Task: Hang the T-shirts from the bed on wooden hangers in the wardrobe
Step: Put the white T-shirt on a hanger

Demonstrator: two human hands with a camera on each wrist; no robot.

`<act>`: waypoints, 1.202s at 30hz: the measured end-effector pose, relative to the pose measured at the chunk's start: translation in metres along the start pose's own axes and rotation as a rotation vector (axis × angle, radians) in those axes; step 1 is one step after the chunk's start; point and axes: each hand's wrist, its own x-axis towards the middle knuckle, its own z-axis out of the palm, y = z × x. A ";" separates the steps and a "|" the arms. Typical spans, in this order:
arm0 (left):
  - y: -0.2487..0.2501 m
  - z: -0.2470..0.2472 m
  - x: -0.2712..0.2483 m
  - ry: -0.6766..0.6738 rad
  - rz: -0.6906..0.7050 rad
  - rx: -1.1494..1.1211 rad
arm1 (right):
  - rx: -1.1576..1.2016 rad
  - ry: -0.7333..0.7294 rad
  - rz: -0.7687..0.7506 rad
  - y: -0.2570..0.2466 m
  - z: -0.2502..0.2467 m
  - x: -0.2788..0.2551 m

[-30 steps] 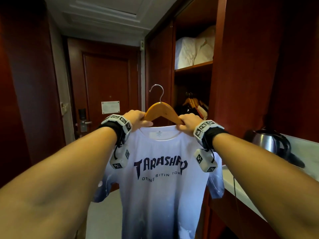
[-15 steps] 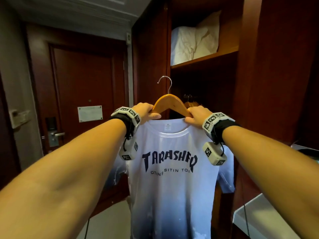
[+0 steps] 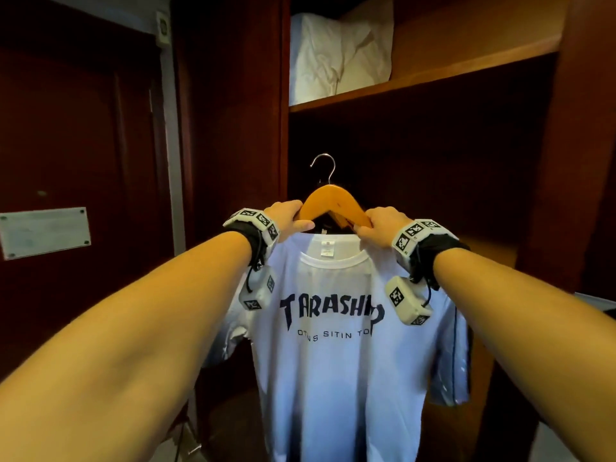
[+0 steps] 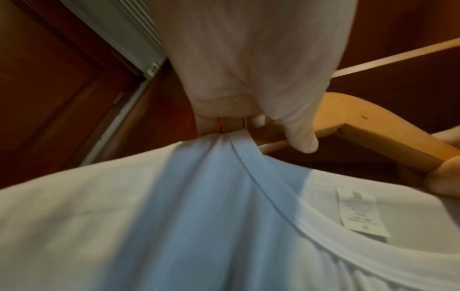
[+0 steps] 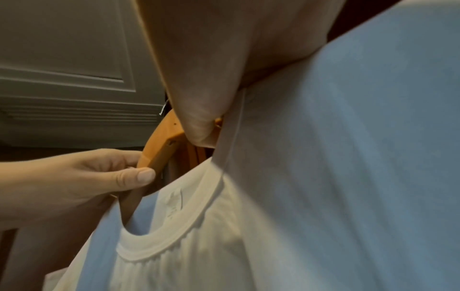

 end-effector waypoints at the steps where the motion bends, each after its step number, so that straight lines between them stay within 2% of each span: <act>1: -0.005 0.004 0.015 -0.001 0.023 -0.007 | -0.010 0.001 0.029 0.002 0.002 0.011; 10: -0.020 0.044 0.121 -0.029 0.144 -0.044 | -0.231 0.122 0.166 0.020 0.008 0.069; 16: -0.028 0.071 0.174 0.039 0.166 -0.082 | -0.308 0.162 0.216 0.034 0.016 0.109; 27: -0.063 0.101 0.274 0.098 0.084 -0.094 | -0.333 0.158 0.178 0.050 0.032 0.217; 36: -0.110 0.114 0.335 0.126 -0.079 -0.118 | -0.267 0.115 0.167 0.052 0.067 0.309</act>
